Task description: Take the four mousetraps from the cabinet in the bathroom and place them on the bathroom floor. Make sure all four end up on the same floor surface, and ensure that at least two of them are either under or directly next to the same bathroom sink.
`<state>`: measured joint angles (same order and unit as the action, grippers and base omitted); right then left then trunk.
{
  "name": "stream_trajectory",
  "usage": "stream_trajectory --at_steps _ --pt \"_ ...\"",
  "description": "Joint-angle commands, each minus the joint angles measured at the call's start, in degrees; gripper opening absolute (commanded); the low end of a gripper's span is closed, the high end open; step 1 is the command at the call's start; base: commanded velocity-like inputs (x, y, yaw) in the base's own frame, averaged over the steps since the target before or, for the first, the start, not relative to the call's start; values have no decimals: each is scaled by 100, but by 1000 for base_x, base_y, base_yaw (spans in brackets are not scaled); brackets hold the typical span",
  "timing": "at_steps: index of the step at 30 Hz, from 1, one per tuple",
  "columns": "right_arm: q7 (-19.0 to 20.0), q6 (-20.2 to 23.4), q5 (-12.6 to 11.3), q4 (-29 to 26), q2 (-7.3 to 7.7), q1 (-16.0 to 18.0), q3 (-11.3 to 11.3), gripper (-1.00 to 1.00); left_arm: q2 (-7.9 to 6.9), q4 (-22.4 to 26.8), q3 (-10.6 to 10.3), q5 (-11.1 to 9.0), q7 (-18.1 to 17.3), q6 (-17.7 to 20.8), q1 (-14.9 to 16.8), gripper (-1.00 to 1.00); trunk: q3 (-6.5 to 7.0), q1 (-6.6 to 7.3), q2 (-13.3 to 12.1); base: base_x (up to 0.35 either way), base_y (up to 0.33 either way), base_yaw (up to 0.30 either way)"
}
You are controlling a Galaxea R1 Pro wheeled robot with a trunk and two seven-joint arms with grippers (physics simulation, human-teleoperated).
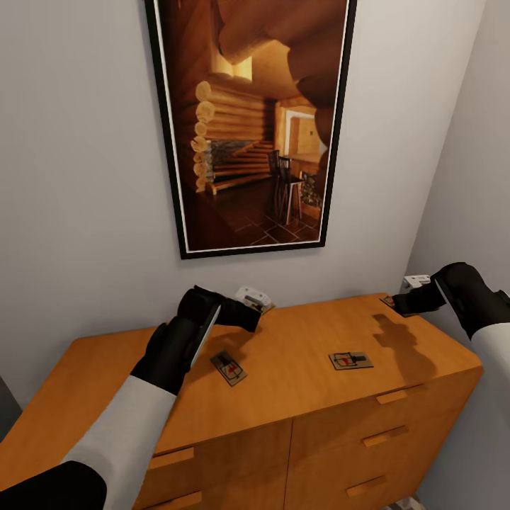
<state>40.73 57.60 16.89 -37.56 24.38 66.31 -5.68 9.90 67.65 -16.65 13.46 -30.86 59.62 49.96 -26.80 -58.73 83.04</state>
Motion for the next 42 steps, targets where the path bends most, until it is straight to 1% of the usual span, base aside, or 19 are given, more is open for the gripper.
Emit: stream_trajectory --at_steps 1,12,16,22,24,26,27,29,32,35,36,37,38,39,40,41,42 --pt "56 9 51 -6 6 5 -21 -100 0 6 3 72 -58 12 5 -100 -7 0 4 0 0 0" --pt "56 9 48 -6 1 5 -21 -100 -14 31 -3 95 -35 23 5 -100 -7 0 4 -29 0 0" --pt "47 7 54 -8 -12 5 -21 -100 -15 23 -4 84 -28 29 5 -100 -7 0 4 -260 0 0" --pt "33 10 38 -18 -90 5 -27 -100 -15 -25 6 79 -18 28 5 -100 -7 0 4 -328 0 0" --pt "32 1 27 -21 -137 5 -25 -100 -18 -45 9 80 -11 26 5 -100 -7 0 4 -341 0 0" --pt "29 -42 24 -27 -232 -23 -23 -100 -21 -60 15 96 20 29 5 -100 -7 0 4 -343 0 0" --pt "25 -100 26 -55 -322 -76 -22 -100 -22 -66 18 107 66 30 5 -100 -7 0 4 -343 0 0" --pt "4 -203 34 -128 -440 -194 -22 -100 -23 -71 23 114 169 34 5 -100 -7 0 4 -344 0 0" --pt "-70 -298 34 -334 -537 -332 -21 -100 -23 -74 58 119 307 38 5 -100 -7 0 4 -344 0 0" --pt "-165 -319 34 -637 -662 -461 -19 -100 -24 -87 189 120 398 35 5 -100 -7 0 4 -344 0 0" --pt "-234 -319 32 -807 -761 -525 -12 -100 -24 -106 293 121 436 32 5 -100 -7 0 4 -345 0 0" --pt "-283 -319 31 -892 -827 -556 -7 -100 -24 -119 349 121 454 30 5 -100 -7 0 4 -345 0 0" --pt "-427 -319 25 -1060 -982 -619 6 -100 -24 -153 470 121 491 26 5 -100 -7 0 4 -345 0 0" --pt "-525 -321 24 -1139 -1069 -650 18 -100 -24 -173 531 121 512 24 5 -100 -7 0 4 -345 0 0" --pt "-791 -330 18 -1293 -1255 -719 65 -100 -25 -218 651 122 560 19 5 -100 -7 0 4 -342 0 0" --pt "-958 -337 16 -1369 -1356 -755 108 -100 -27 -242 704 122 589 15 5 -100 -7 0 4 -332 0 0" --pt "-1353 -351 13 -1525 -1575 -835 226 -100 -29 -282 792 122 651 8 5 -100 -7 0 4 -282 0 0"
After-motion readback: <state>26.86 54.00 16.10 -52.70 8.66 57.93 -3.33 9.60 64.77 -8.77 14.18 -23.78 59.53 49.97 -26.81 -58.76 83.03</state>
